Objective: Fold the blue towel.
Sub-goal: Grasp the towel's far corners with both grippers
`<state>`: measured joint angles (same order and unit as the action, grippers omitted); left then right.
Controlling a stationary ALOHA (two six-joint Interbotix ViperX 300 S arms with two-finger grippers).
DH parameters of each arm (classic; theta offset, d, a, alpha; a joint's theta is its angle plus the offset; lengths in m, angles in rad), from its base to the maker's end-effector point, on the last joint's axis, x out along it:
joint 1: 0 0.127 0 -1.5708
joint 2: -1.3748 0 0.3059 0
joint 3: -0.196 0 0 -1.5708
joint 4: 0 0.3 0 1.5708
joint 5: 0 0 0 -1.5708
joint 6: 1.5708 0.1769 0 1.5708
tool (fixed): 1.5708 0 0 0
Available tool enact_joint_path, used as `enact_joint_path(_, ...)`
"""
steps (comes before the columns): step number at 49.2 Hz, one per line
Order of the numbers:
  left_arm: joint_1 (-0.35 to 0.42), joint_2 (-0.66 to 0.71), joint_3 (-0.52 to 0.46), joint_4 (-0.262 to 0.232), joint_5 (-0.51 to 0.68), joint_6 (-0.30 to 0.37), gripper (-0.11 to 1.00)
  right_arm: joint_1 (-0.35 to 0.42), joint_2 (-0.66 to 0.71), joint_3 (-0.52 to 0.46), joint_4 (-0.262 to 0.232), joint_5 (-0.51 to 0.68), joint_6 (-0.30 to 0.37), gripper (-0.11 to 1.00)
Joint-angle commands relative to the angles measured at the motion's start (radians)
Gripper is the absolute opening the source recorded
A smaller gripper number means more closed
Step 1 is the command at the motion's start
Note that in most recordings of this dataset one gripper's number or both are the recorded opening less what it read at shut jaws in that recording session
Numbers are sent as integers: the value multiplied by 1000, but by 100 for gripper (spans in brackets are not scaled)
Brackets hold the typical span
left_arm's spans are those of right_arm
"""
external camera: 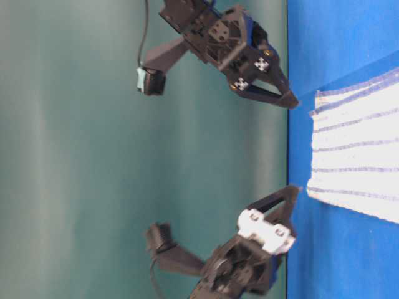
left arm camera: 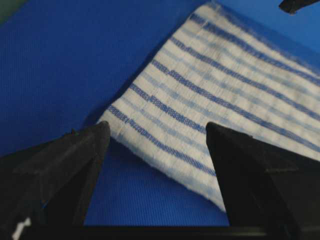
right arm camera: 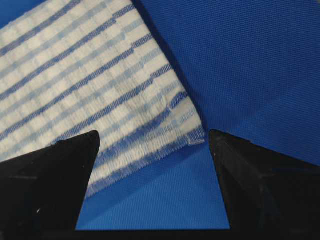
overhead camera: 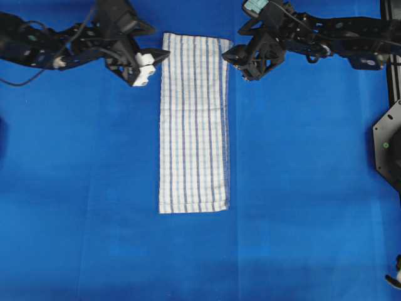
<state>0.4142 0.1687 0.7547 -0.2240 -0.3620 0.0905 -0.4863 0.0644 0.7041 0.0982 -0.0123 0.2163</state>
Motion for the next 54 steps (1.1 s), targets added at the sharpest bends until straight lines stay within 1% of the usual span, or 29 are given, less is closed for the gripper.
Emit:
enact_joint_path(1,6,40,-51,3,-14,0,73,-6,15,-31,20,-35,0,89)
enact_joint_path(11,26,112,-100,3,-14,0,73,-20,94,-48,52,-86,2,89)
enact_joint_path(23,51,150,-104,2,-23,2,72,-21,173,-75,74,-107,2,88)
enact_joint_path(29,51,160,-106,2,-25,0,71,-21,184,-83,75,-107,0,85)
enact_joint_path(32,51,160,-104,3,-25,0,69,-21,184,-83,75,-109,-2,77)
enact_joint_path(34,51,160,-103,3,-25,0,65,-21,184,-81,75,-107,-3,68)
enact_joint_path(38,51,160,-103,3,-25,0,51,-21,183,-83,72,-104,-6,44)
enact_joint_path(42,51,160,-104,2,-25,2,34,-20,183,-80,72,-103,-9,20)
enact_joint_path(45,51,160,-107,3,-25,3,22,-18,183,-80,71,-101,-11,9)
enact_joint_path(47,51,160,-109,3,-25,3,14,-17,183,-80,71,-101,-11,6)
enact_joint_path(49,51,160,-107,3,-25,3,8,-14,183,-81,71,-101,-11,6)
enact_joint_path(50,51,160,-109,3,-25,5,6,-14,183,-81,71,-101,-12,6)
enact_joint_path(54,51,160,-110,3,-25,5,5,-11,183,-83,69,-101,-12,6)
